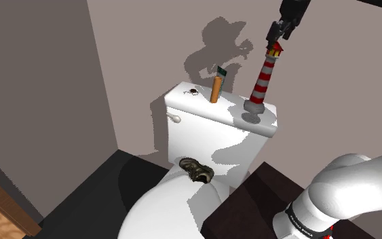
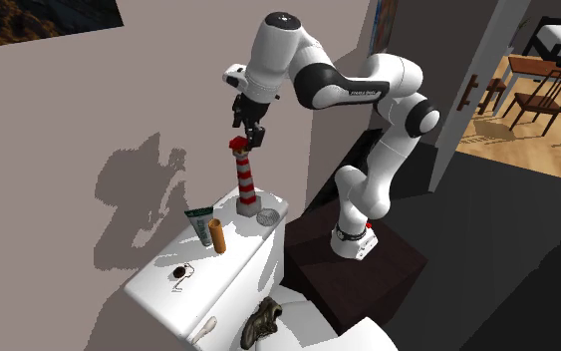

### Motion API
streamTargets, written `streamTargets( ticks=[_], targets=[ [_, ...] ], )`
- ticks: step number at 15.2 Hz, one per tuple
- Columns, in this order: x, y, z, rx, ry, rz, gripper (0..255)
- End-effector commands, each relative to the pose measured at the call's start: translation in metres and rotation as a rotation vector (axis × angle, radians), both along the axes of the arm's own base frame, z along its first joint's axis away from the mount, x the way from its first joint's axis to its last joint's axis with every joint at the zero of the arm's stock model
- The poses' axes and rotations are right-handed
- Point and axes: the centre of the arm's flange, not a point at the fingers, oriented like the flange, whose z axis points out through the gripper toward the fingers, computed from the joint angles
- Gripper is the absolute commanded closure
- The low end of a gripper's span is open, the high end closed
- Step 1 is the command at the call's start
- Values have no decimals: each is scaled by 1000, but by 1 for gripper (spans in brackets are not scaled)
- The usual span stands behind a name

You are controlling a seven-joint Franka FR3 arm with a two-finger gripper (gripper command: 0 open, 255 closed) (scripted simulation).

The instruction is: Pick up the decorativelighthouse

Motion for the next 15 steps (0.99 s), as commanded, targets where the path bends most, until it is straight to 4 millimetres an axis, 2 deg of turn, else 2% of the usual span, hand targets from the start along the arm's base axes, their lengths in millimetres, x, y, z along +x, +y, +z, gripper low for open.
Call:
streamTargets(
  ticks=[1,7,9,10,15],
  targets=[
    [2,-6,0,-16,-9,-7,0],
    [2,-6,-31,-16,-9,-7,0],
    [2,-6,-34,-16,-9,-7,0],
    [2,-6,-34,-16,-9,-7,255],
    [1,-6,-34,-16,-9,-7,255]
  ],
)
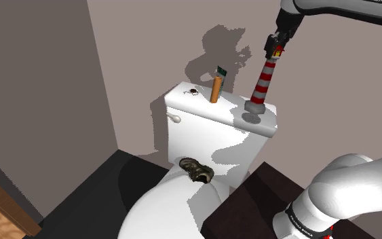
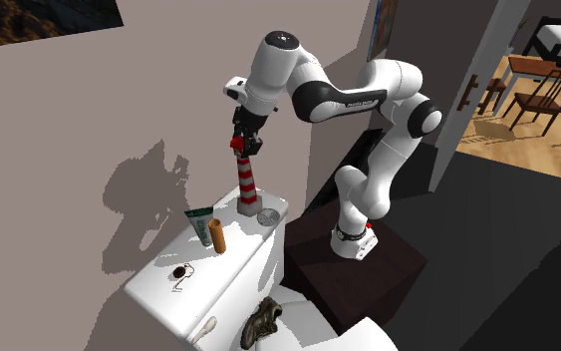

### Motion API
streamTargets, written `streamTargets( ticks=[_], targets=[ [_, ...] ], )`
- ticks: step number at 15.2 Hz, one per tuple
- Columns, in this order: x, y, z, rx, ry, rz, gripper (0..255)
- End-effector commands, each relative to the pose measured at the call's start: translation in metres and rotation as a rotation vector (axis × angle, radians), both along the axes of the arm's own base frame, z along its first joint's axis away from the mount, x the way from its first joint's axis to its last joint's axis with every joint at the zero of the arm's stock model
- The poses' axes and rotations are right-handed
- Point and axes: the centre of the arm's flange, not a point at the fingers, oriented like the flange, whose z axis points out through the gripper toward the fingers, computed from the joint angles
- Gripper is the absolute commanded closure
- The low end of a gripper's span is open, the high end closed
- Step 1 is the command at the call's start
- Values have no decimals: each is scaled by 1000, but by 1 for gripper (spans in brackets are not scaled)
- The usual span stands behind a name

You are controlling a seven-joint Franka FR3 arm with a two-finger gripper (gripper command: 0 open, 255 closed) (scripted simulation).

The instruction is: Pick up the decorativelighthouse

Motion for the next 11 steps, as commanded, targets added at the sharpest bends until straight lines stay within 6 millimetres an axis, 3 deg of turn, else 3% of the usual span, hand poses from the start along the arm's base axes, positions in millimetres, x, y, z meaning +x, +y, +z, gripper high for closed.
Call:
streamTargets(
  ticks=[1,4,11],
  targets=[
    [0,0,-1,1,3,0,255],
    [1,0,-1,1,2,0,255],
    [1,0,36,1,2,0,255]
  ],
)
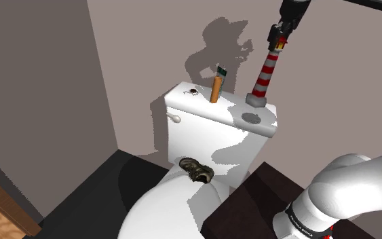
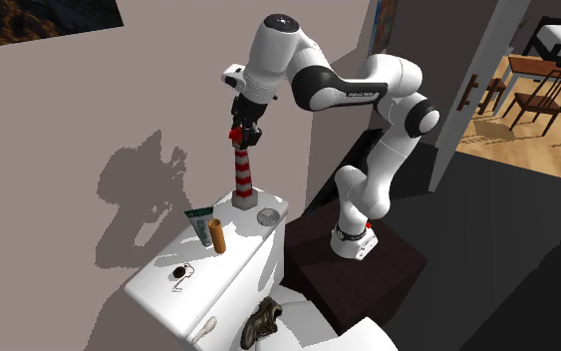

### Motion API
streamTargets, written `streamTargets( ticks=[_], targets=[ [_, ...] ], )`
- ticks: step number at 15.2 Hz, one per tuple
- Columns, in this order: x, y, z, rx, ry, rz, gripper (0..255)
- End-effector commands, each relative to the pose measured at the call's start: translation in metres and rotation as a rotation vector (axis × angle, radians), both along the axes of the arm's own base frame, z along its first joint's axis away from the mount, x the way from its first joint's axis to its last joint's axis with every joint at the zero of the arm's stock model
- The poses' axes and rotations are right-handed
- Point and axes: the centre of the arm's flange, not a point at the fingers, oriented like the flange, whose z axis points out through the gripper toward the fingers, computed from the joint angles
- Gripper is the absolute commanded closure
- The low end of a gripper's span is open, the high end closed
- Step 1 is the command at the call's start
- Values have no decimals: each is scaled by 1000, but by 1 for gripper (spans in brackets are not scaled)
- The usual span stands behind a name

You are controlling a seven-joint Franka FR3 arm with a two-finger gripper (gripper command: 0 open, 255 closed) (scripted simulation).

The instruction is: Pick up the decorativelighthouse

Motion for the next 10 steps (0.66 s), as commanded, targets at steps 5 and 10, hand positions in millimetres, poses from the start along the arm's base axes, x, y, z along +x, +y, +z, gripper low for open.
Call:
streamTargets(
  ticks=[5,10],
  targets=[
    [0,0,32,0,0,0,255],
    [0,0,49,0,0,0,255]
  ],
)
